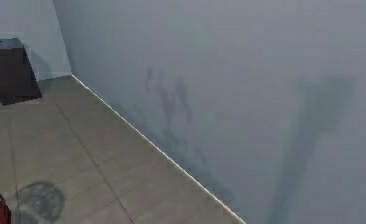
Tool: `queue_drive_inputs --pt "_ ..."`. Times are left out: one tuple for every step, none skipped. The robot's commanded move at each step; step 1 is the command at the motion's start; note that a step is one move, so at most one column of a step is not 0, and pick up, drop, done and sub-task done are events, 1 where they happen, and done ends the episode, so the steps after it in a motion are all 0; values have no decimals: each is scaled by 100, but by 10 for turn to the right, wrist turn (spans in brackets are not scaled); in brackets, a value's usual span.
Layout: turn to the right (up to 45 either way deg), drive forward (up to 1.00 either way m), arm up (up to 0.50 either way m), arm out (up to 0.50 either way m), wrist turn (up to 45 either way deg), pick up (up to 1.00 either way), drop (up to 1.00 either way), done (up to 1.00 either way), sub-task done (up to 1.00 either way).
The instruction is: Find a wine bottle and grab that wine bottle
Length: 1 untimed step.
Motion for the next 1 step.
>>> queue_drive_inputs --pt "0 30 0 0 0 0 0 0 0"
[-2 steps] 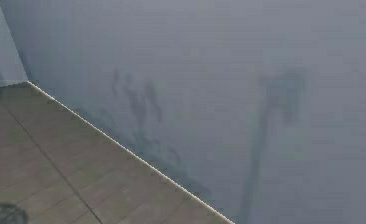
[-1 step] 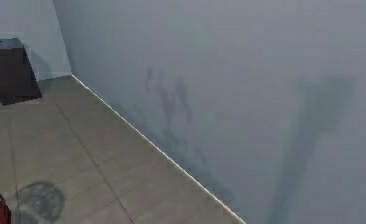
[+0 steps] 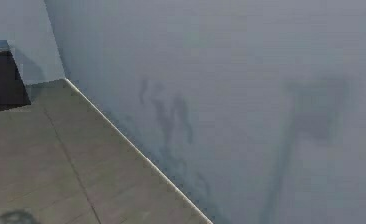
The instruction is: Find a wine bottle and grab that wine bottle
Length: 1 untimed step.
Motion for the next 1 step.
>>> queue_drive_inputs --pt "-390 0 0 0 0 0 0 0 0"
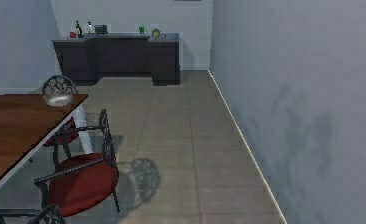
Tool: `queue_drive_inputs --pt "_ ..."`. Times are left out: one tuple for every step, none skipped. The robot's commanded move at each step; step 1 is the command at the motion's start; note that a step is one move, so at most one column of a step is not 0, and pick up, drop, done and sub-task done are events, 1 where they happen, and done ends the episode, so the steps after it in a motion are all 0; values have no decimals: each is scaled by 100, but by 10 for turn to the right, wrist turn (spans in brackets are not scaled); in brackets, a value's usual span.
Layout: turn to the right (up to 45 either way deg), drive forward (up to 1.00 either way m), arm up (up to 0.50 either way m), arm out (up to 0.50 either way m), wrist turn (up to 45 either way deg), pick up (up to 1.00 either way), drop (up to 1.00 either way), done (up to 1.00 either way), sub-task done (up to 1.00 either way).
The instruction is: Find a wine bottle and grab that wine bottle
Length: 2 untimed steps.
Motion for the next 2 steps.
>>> queue_drive_inputs --pt "0 100 0 0 0 0 0 0 0" --pt "0 50 0 0 0 0 0 0 0"
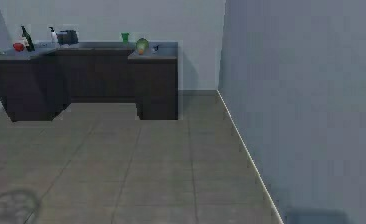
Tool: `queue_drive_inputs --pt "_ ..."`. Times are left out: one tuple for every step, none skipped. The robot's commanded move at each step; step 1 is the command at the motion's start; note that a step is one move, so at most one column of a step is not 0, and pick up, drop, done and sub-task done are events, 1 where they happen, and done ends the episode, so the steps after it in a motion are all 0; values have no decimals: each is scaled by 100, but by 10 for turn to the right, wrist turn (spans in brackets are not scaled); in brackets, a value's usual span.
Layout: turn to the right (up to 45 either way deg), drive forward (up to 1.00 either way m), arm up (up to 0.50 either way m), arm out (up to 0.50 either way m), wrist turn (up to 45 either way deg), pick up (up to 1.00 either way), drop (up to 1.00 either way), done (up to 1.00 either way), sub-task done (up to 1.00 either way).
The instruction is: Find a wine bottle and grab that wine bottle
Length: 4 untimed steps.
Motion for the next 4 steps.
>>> queue_drive_inputs --pt "-420 0 0 0 0 0 0 0 0" --pt "0 100 0 0 0 0 0 0 0" --pt "0 40 0 0 0 0 0 0 0" --pt "-120 0 0 0 0 0 0 0 0"
